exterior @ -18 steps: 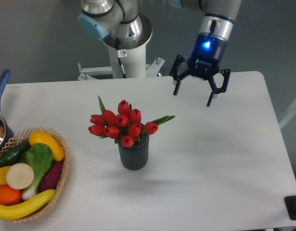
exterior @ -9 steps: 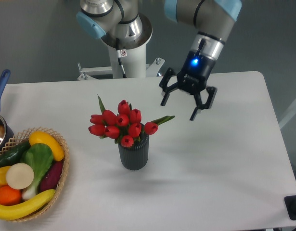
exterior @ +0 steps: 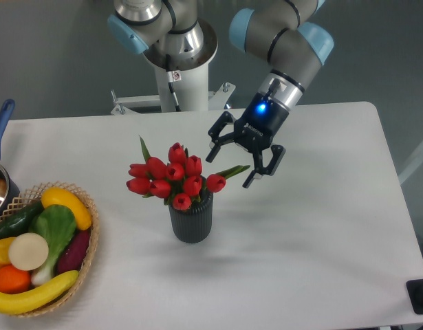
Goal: Pick up the flowers from the vase
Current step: 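Move the open gripper down toward the tulip stems above the vase, then lower the gripper around the tulip stems and close it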
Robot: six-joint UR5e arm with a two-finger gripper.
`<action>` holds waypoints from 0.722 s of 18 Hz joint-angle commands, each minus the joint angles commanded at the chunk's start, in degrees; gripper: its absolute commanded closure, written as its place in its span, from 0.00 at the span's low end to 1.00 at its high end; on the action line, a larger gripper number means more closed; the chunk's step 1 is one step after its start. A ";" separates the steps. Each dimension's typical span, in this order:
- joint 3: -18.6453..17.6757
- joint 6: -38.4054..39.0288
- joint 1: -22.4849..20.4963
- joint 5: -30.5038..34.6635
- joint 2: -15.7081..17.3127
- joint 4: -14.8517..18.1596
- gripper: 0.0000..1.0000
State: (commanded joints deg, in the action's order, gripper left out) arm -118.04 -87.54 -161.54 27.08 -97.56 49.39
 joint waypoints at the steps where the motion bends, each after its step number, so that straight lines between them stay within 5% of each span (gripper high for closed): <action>1: -0.61 -0.09 0.09 -1.05 0.09 0.00 0.00; 13: -2.37 -2.37 3.69 -1.94 0.00 -1.32 0.00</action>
State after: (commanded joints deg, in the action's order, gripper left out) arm -120.41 -89.91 -157.86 25.14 -97.56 48.08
